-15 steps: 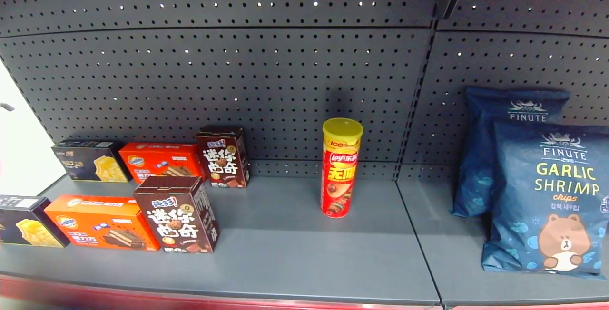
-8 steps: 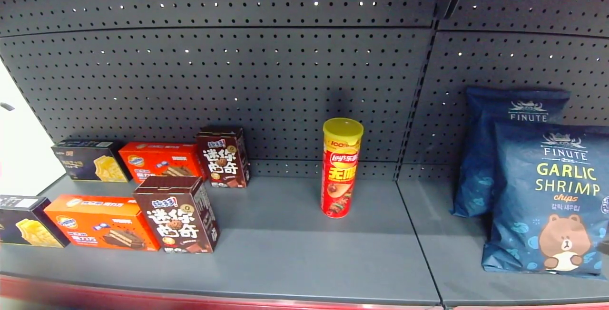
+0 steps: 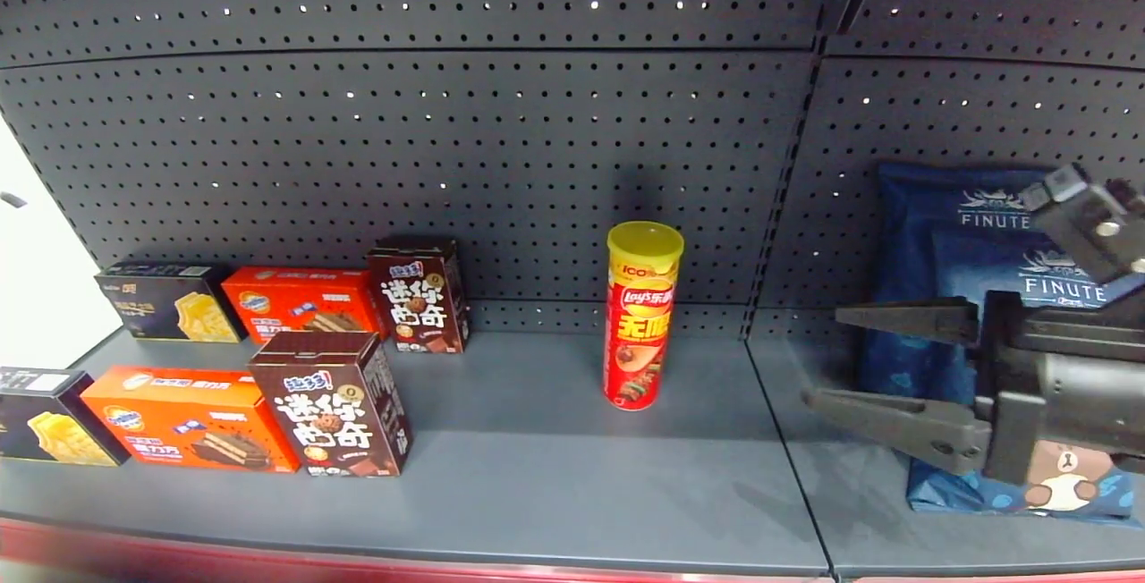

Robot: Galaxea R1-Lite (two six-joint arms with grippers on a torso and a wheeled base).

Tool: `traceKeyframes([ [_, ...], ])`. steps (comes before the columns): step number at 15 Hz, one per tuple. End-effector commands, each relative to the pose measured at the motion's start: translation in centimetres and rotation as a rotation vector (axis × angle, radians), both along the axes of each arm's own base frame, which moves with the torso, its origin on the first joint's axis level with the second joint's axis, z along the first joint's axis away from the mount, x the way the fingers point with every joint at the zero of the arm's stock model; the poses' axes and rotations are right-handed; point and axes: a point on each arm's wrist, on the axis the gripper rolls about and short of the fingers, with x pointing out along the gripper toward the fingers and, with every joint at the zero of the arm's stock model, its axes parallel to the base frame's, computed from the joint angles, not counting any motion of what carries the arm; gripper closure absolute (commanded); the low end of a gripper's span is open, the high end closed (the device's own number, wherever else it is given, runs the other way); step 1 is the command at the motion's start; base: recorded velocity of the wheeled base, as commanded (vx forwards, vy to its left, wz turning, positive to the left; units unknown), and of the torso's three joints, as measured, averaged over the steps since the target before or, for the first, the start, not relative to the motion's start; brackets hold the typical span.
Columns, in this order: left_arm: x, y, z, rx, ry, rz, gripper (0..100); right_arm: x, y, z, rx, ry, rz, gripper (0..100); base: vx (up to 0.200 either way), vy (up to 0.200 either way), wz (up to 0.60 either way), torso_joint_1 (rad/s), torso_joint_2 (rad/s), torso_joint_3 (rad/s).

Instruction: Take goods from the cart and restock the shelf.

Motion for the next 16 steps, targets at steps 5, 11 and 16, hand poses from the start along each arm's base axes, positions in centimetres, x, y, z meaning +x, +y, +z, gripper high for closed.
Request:
traceKeyframes([
  [5, 0.0, 0.1, 0.0, -0.013, 0.004, -0.03, 100, 8.5, 3.5, -3.4, 0.002, -0.018, 0.076, 0, 0.0, 0.0, 0.0, 0.0, 0.0, 0.0],
  [11, 0.0, 0.1, 0.0, -0.012, 0.007, -0.028, 100, 12.9, 4.4, -5.6, 0.027, -0.037, 0.244, 0, 0.0, 0.0, 0.0, 0.0, 0.0, 0.0],
  [16, 0.1, 0.1, -0.1, -0.011, 0.013, -0.03, 100, 15.1, 4.9, -7.5, 0.04, -0.048, 0.26, 0, 0.0, 0.0, 0.0, 0.0, 0.0, 0.0],
])
